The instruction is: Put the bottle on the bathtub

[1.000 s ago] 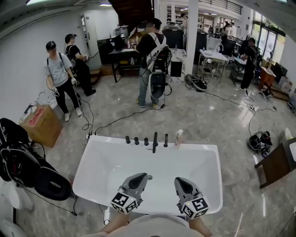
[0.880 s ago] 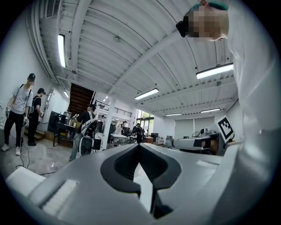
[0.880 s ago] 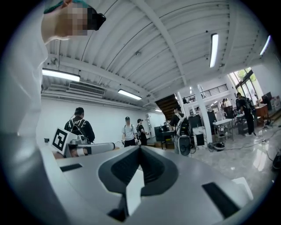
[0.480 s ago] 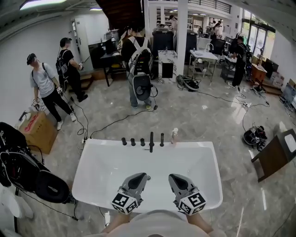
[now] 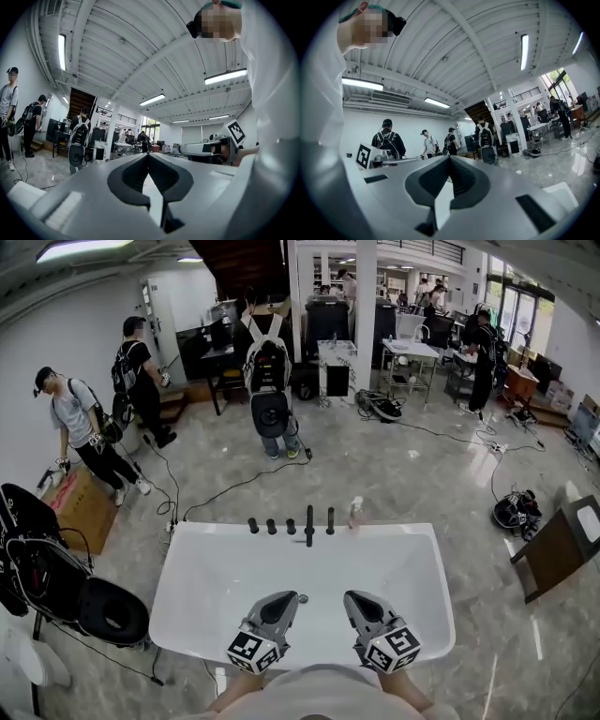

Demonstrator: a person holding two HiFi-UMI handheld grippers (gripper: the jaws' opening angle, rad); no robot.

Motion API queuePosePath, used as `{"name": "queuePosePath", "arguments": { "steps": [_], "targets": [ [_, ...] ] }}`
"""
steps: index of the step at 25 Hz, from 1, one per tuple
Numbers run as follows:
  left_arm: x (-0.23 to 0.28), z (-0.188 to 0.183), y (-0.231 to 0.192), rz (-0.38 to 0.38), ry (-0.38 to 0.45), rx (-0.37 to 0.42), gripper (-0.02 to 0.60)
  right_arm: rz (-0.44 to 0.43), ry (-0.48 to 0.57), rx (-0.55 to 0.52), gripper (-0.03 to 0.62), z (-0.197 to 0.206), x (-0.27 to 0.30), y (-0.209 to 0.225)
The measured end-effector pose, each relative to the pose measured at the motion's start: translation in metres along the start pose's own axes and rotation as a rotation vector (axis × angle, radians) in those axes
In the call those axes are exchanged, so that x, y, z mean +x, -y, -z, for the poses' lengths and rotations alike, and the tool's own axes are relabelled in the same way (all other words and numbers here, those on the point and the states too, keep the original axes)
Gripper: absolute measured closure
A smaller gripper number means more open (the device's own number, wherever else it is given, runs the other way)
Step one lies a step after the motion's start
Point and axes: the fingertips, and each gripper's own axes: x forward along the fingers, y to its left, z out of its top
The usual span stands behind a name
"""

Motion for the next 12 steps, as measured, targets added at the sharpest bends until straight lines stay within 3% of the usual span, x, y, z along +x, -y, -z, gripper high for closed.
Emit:
{"name": "queuePosePath", "arguments": {
  "steps": [7, 12],
  "targets": [
    [-0.003, -0.002, 0.009, 0.015, 0.009, 0.013, 0.572, 0.01, -0.007, -0.005, 0.591, 0.003, -0.006, -0.002],
    [0.006, -0.005, -0.027, 0.026, 0.011, 0.014, 0.572, 0.019, -0.013, -0.009, 0.591, 0.004, 0.031, 0.002]
  ]
}}
